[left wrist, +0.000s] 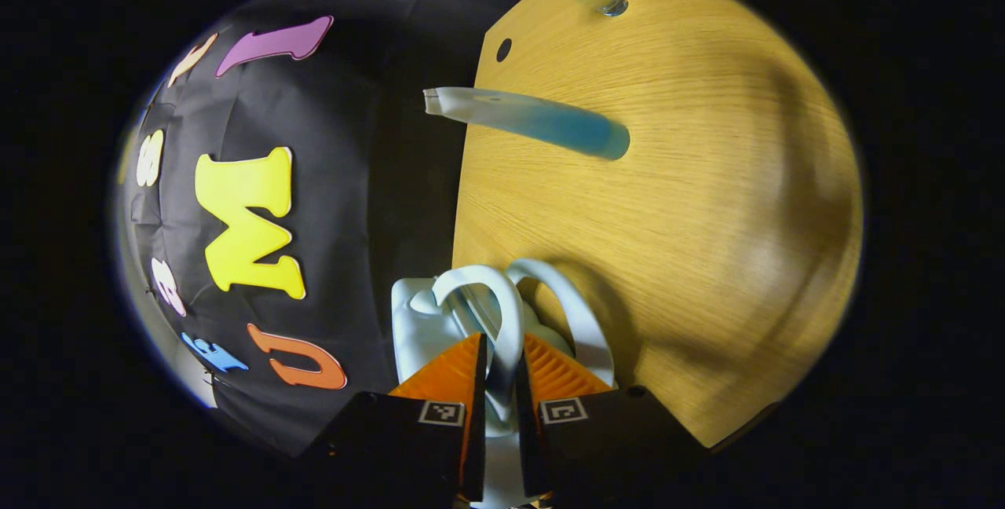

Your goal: First open the suitcase, pack the skin care products into it, and then close the suitcase.

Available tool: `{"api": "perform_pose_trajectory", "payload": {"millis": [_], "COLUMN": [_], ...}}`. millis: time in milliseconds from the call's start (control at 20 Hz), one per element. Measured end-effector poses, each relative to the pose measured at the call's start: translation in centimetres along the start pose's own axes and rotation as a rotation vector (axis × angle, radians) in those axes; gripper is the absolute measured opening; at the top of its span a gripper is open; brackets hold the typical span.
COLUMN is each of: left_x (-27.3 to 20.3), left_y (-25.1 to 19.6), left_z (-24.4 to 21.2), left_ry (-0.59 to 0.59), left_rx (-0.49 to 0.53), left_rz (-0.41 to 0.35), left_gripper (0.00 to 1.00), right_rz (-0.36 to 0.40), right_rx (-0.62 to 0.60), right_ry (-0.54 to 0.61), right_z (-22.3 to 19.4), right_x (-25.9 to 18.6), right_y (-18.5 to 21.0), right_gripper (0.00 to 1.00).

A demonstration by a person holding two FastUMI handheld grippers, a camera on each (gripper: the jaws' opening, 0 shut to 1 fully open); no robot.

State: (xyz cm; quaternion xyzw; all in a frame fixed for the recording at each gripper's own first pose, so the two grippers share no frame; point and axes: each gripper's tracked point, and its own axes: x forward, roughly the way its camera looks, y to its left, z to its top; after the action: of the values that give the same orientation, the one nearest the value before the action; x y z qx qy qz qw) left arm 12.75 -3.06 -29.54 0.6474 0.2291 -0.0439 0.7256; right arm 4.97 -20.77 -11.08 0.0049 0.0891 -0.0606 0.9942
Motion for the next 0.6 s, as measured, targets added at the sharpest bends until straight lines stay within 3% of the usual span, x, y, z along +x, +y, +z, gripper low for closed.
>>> {"api": "perform_pose_trajectory", "payload": {"millis": [250, 600], "left_x": [-0.2, -3.2], "left_y": [0.7, 6.7], "left_z": [0.3, -1.4], "left_ry": [-0.082, -0.171], "left_rx": [-0.071, -0.234], "left_rz": [-0.044, 0.055], "left_gripper": [0.10, 0.00], "right_rz": [-0.034, -0.057], "right_rx": [-0.026, -0.013], "right_ry": [-0.022, -0.065], "right_z": [1.4, 4.8], "right_x": [-2.7, -5.9], "right_y": [2.6, 7.7], "right_gripper": [0.80, 0.79]}}
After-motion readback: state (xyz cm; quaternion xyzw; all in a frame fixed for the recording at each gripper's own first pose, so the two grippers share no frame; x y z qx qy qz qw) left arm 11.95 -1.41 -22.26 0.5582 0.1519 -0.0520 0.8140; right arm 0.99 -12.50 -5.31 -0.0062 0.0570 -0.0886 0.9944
